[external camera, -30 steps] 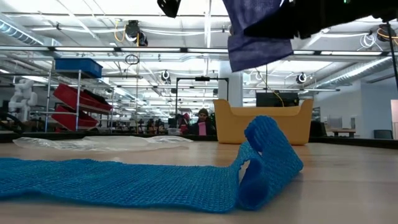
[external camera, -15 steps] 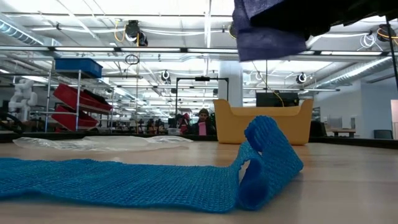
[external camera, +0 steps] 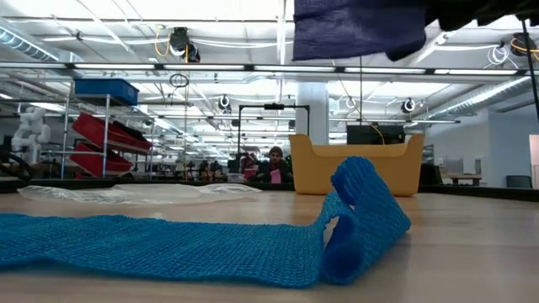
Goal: Roll bandage
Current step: Roll the dark blue bandage
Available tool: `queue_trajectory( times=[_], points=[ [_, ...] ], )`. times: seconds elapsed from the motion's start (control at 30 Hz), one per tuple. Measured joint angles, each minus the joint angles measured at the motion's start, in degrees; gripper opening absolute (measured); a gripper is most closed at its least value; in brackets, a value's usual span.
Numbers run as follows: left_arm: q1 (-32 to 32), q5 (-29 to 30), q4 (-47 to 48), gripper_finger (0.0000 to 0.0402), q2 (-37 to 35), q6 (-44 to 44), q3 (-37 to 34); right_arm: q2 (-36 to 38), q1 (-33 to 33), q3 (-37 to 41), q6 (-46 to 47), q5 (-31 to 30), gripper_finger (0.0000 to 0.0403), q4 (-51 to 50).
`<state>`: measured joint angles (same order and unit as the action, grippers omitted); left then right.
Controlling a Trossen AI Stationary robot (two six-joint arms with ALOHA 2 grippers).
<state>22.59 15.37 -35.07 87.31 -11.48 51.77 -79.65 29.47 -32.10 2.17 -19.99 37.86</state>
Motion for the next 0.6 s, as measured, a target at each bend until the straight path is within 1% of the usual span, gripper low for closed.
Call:
queue_trajectory(
  times=[0.07, 0.17, 0.23, 0.3, 0.4, 0.5, 0.6],
  points=[
    [0.0, 1.38, -0.68, 0.0005, -0.51, 0.24, 0.0, 0.14, 1.97, 0.0, -4.42, -5.83, 0.0202, -0.38],
    [0.09, 3.57, -0.73, 0.0005, -1.37, 0.68, 0.02, 0.14, 4.85, 0.0, -11.23, -17.39, 0.0204, -4.17],
    [0.15, 3.64, -0.67, 0.0005, -1.95, 1.05, 0.02, 0.14, 6.05, 0.0, -11.92, -23.03, 0.0203, -8.65],
    [0.29, 3.78, -1.19, 0.0005, -2.51, 1.68, 0.04, 0.14, 6.34, 0.0, -10.13, -24.41, 0.0202, -11.7],
    [0.31, 4.35, -0.78, 0.0005, -3.23, 1.96, 0.09, 0.14, 6.32, 0.0, -6.95, -23.37, 0.0202, -12.46],
    [0.1, 4.41, -0.65, 0.0005, -3.24, 1.7, 0.09, 0.14, 6.01, 0.0, -5.94, -23.15, 0.0202, -9.91],
    [-0.04, 4.51, -0.5, 0.0005, -3.24, 1.7, 0.09, 0.14, 4.95, -0.02, -5.85, -22.21, 0.0201, -5.08]
  ],
)
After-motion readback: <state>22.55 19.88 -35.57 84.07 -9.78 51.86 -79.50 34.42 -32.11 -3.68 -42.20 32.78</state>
